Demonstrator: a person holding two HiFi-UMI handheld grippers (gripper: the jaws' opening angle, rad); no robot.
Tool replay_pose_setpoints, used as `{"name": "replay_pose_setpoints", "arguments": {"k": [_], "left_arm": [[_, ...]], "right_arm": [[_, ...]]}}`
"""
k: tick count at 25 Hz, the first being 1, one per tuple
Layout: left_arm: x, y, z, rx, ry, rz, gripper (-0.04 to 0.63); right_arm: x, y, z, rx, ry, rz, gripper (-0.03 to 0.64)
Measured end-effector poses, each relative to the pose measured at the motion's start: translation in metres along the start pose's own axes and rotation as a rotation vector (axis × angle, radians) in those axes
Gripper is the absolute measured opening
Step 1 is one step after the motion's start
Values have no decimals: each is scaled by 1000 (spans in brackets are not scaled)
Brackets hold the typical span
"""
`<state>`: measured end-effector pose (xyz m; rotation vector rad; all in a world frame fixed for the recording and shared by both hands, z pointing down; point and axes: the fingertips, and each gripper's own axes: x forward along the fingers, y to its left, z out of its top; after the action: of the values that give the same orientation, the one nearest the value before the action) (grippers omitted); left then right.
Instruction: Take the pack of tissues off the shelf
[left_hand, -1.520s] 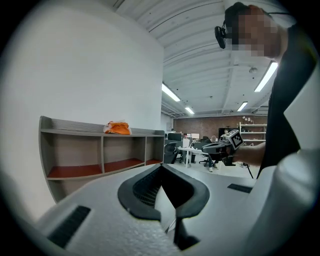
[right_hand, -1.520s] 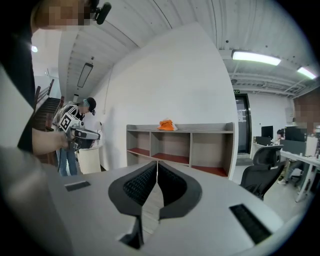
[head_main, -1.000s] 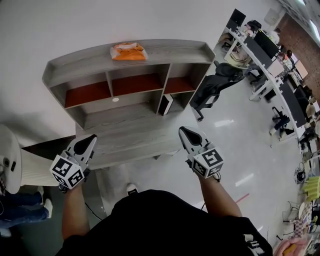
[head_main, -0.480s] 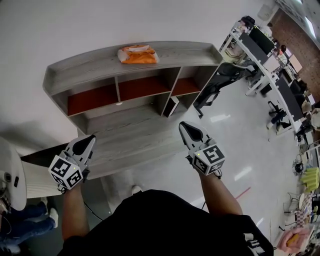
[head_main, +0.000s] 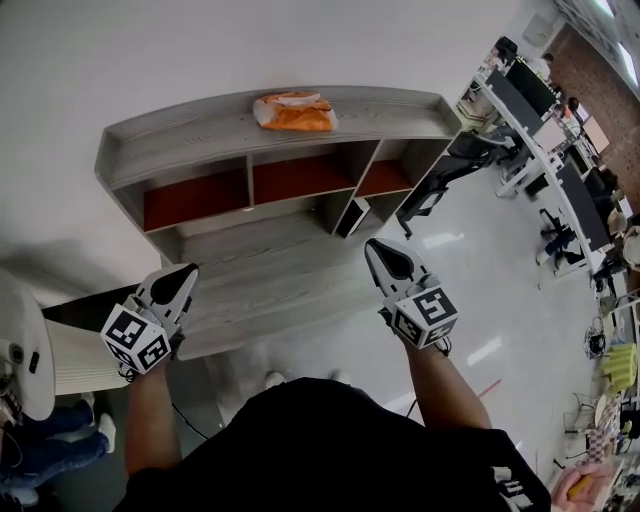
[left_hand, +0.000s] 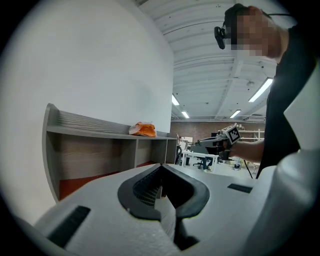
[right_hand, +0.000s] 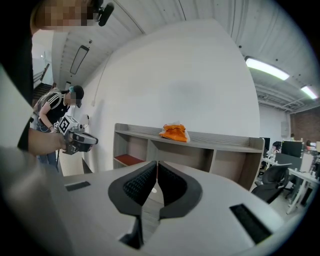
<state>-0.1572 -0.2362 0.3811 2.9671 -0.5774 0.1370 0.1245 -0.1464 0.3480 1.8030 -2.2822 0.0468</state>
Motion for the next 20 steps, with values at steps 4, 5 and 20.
{"name": "replay_pose_setpoints", "arguments": {"k": [4, 5, 20], "left_arm": [[6, 2, 4, 5, 5, 28, 17], [8, 1, 6, 6, 5, 38, 17], [60, -29, 26, 42, 23, 191, 17]], "right_arm": [[8, -10, 1, 4, -16, 19, 17], [10, -14, 1, 5, -20, 26, 17], [38, -102, 17, -13, -103, 163, 17]]}}
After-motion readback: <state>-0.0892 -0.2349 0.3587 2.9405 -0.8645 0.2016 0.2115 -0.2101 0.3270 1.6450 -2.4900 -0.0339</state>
